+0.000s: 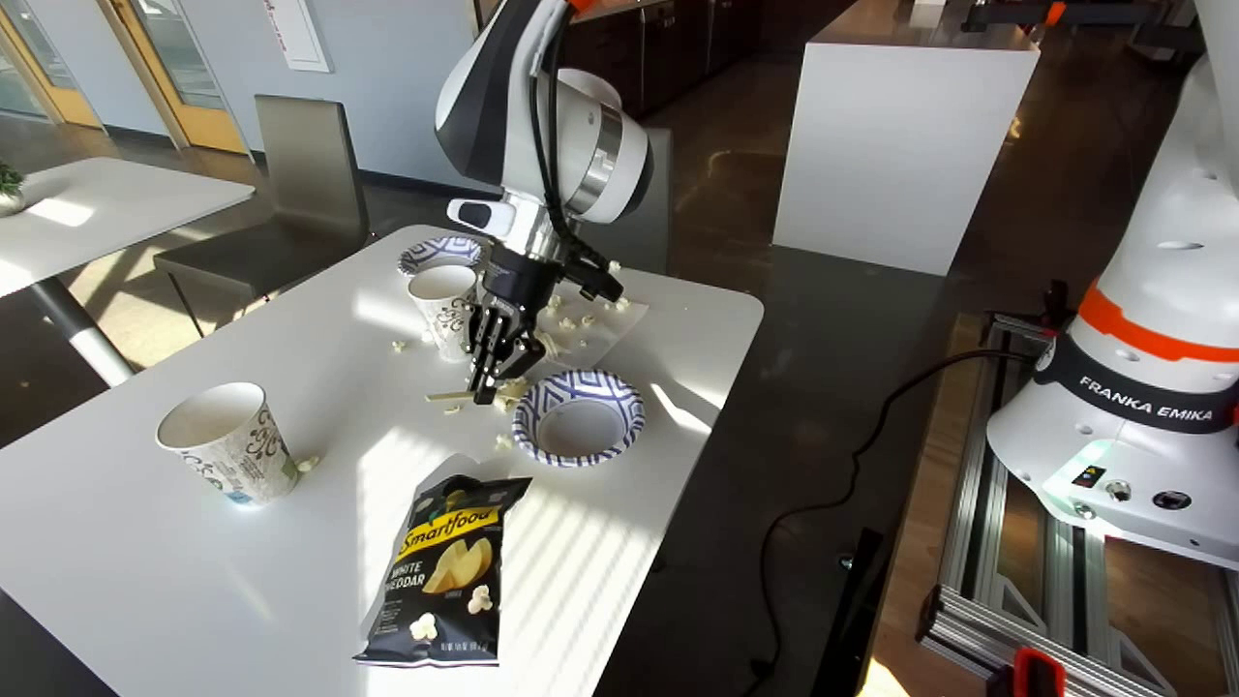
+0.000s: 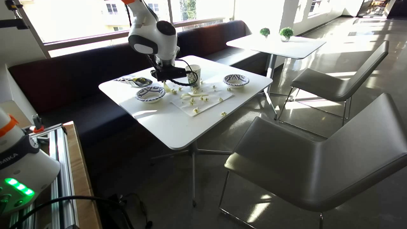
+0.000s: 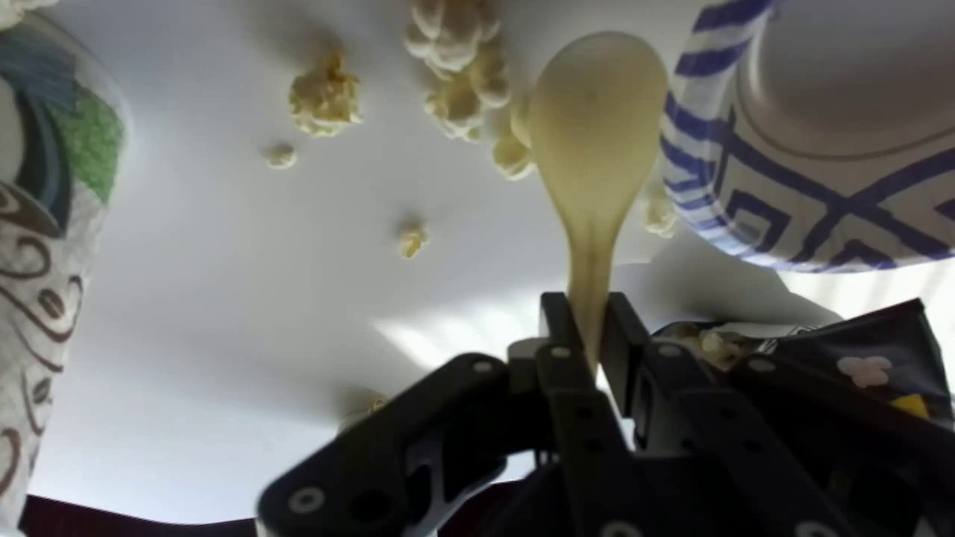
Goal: Use the spoon to place one white item inside the cup
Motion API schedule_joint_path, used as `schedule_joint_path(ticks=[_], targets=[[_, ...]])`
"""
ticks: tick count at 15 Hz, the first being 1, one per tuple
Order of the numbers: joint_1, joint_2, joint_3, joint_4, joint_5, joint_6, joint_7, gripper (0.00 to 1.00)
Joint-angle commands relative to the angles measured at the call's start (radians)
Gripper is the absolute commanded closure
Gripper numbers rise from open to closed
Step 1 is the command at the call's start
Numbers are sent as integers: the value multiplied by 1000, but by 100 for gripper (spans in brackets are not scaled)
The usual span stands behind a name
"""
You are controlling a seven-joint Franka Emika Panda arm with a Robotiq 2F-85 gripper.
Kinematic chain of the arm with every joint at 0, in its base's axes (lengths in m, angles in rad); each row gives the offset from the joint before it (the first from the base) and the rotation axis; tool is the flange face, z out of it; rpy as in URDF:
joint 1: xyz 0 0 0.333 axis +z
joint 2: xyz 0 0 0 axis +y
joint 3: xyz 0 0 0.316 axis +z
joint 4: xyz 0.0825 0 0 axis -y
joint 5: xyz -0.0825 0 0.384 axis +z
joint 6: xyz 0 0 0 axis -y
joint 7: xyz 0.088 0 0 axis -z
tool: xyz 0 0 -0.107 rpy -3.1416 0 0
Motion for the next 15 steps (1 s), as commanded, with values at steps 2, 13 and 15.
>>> schedule_joint_path(ticks=[2, 13, 15], targets=[[-28, -66, 42, -15, 78, -65, -9, 97], [-50, 56, 76, 73, 451, -43, -378, 97], [-49, 74, 70, 71, 454, -42, -399, 97]])
